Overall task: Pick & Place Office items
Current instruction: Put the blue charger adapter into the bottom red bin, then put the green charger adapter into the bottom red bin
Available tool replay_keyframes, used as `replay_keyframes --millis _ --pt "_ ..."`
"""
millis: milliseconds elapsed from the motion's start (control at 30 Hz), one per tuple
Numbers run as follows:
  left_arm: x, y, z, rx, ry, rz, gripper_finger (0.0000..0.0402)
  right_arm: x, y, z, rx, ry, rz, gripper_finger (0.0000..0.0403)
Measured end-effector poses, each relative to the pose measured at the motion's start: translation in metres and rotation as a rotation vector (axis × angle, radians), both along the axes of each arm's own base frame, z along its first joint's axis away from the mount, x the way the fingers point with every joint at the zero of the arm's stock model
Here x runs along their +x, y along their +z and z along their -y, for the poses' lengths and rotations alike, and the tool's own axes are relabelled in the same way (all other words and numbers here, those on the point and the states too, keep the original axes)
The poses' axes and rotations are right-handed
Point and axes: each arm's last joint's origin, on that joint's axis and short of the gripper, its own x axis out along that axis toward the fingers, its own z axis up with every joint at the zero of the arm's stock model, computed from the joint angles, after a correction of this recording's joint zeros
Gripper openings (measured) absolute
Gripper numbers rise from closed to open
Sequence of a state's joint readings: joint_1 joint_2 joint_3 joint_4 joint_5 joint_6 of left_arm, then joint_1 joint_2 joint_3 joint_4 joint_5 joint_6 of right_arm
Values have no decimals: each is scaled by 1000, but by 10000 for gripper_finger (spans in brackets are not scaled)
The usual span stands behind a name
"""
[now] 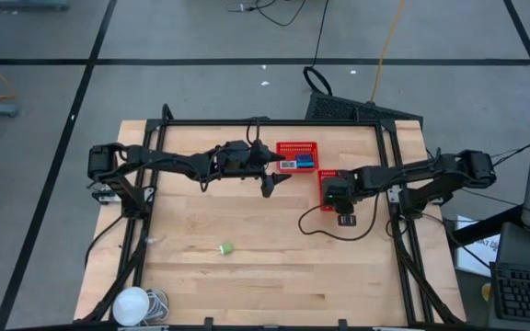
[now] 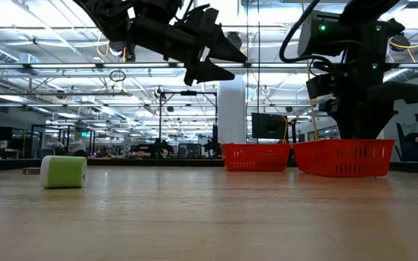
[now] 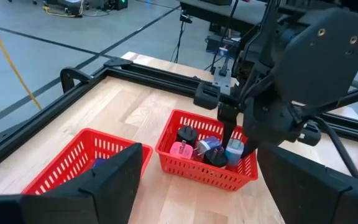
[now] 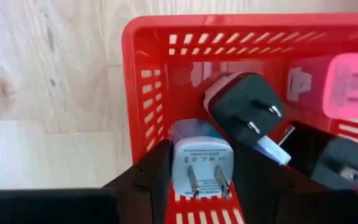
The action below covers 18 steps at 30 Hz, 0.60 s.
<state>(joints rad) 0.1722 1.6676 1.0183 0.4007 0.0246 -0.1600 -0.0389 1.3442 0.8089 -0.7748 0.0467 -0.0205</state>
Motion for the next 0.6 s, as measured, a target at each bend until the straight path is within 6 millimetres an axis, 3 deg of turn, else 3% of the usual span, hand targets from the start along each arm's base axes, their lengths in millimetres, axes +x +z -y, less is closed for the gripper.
replay_keyframes --millis 200,433,600 --pt "0 0 0 0 0 -2 311 2 -3 2 -7 17 -7 131" --pt "0 0 0 -1 0 -2 324 3 -3 2 -9 17 5 245" --pt "0 0 0 -1 0 -2 328 4 -2 2 -9 17 14 276"
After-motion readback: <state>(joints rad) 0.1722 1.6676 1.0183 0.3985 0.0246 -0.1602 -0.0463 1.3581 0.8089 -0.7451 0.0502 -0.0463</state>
